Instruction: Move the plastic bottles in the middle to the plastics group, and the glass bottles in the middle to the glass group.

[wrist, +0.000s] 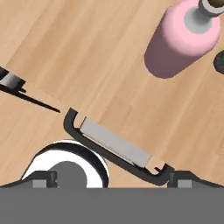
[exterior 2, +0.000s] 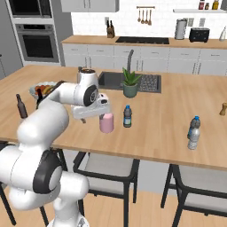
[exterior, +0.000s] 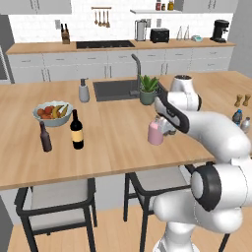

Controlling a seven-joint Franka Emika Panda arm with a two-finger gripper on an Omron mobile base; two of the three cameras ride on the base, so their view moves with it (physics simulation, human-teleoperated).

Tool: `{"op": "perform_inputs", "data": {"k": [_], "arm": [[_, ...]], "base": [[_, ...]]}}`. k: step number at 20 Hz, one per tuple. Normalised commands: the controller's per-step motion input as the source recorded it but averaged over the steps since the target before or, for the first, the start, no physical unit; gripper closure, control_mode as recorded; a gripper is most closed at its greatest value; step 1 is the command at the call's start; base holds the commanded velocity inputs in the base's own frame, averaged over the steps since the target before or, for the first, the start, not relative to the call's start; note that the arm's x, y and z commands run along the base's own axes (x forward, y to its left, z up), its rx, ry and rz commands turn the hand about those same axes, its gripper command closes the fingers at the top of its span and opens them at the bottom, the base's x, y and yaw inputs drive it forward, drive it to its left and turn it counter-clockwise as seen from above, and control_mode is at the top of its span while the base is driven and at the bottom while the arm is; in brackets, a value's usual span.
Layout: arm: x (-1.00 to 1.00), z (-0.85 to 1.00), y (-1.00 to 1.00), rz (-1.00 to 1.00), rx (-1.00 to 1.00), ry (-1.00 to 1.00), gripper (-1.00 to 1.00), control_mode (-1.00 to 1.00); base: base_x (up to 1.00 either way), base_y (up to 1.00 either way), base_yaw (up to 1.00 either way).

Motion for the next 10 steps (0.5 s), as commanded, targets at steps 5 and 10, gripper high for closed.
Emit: {"op": "perform_inputs", "data": {"k": [5,10], "arm": [[0.74,0.37,0.3,-0.5,0.0,0.01,-1.0,-1.0],[0.6,0.01,-0.05,-0.31,0.03,0.0,-1.0,-1.0]], "base": [[0.0,0.0,0.0],[0.0,0.0,0.0]]}}
